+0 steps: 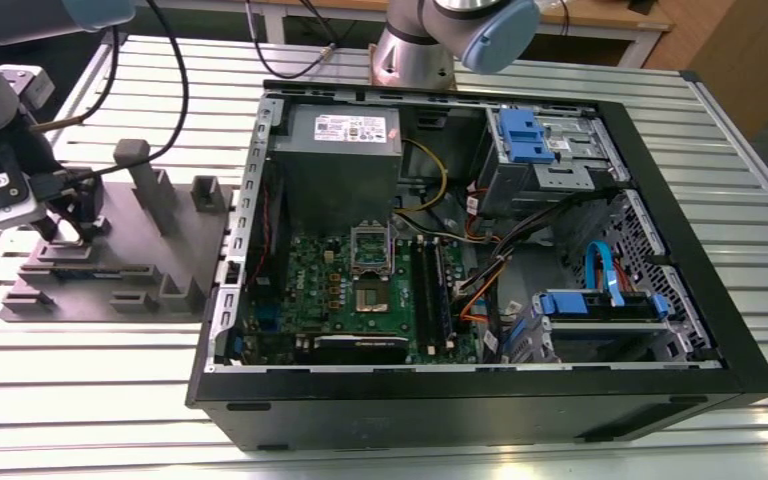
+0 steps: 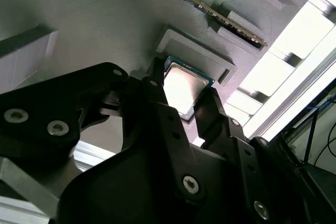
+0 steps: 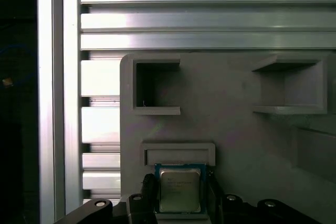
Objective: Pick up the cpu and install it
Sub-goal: 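Pick up the cpu and move it towards the insertion slot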
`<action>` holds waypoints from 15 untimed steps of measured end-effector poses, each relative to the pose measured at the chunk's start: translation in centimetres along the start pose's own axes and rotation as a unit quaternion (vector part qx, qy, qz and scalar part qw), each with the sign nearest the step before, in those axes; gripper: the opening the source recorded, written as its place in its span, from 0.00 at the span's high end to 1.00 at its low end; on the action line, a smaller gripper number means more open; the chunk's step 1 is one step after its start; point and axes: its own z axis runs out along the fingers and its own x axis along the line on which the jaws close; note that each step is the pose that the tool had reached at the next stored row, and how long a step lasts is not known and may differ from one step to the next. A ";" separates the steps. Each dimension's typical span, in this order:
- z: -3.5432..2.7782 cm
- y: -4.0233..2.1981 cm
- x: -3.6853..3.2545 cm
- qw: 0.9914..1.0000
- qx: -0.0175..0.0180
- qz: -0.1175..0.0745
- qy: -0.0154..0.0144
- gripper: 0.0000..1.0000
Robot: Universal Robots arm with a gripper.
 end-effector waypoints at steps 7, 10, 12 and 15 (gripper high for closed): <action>-0.17 0.00 0.00 1.000 0.000 0.000 0.000 0.53; -0.24 0.00 0.00 1.000 0.000 0.000 0.000 0.53; -0.26 0.00 0.00 1.000 0.000 0.000 0.000 0.53; -0.29 0.00 0.00 1.000 0.000 0.000 0.000 0.53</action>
